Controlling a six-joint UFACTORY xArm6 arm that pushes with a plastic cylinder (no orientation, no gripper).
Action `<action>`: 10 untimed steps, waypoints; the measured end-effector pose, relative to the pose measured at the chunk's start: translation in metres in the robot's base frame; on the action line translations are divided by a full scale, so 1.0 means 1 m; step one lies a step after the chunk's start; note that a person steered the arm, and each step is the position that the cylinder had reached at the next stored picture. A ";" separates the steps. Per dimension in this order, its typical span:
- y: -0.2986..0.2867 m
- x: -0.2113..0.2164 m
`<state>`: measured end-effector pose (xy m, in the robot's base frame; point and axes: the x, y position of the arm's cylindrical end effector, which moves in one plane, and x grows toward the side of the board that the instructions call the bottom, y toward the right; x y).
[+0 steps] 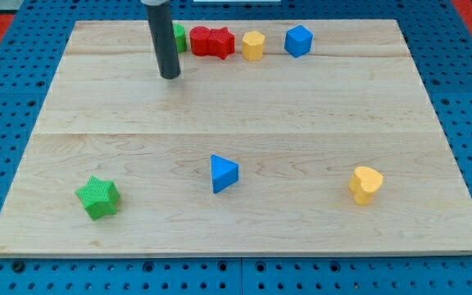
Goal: Move your arm to the bottom center
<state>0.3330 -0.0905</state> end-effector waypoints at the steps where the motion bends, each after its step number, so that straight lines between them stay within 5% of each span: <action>1: 0.028 0.010; 5: 0.036 0.124; 8: 0.149 0.203; 10: 0.087 0.216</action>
<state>0.5489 -0.0040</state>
